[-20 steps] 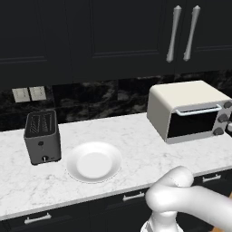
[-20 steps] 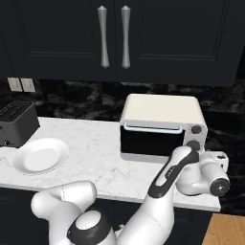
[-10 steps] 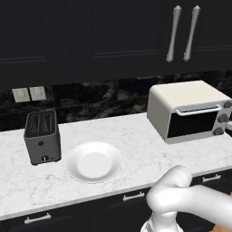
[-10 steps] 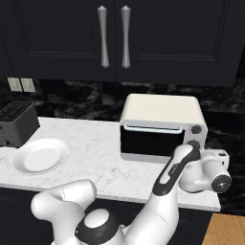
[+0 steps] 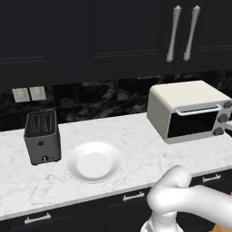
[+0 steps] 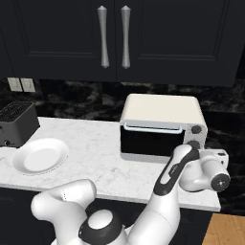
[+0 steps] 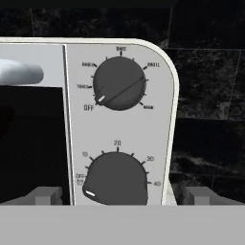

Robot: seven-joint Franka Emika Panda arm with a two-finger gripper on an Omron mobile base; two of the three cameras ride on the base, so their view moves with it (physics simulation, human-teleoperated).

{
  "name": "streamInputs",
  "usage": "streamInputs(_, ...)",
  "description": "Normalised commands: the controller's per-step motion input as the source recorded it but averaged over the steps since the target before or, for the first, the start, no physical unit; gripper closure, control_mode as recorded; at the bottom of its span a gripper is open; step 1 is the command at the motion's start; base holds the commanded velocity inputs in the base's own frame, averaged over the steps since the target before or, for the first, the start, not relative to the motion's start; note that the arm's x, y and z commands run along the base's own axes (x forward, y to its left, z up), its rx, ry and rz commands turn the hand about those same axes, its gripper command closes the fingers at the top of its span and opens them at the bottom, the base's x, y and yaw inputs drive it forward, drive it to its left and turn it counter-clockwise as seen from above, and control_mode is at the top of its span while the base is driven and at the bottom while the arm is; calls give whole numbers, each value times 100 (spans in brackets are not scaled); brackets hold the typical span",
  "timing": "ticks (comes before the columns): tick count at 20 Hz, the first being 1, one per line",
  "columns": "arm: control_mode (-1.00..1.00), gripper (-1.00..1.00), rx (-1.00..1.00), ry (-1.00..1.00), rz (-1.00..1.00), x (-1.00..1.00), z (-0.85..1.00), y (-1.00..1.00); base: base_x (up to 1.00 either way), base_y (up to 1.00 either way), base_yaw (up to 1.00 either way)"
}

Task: Pick up the kebab skewer and baguette bread, and place them inside the toaster oven. Close the toaster oven door and start by setting the timer.

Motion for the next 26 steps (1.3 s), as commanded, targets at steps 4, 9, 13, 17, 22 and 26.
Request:
streamInputs(4, -100, -100, 0, 0, -3, 13, -7, 11, 0, 0, 0)
streamInputs(9, -100, -100, 0, 0, -4, 14, -6, 10, 0, 0, 0)
streamInputs(13, -100, -100, 0, 0, -3, 16, 0, 5, 0, 0, 0)
streamInputs(17, -100, -100, 0, 0, -2, 10, -2, 0, 0, 0, 0)
streamInputs(22, -100, -100, 0, 0, 0, 0, -1, 0, 0, 0, 0)
streamInputs(26, -100, -100, 0, 0, 0, 0, -6, 0, 0, 0, 0)
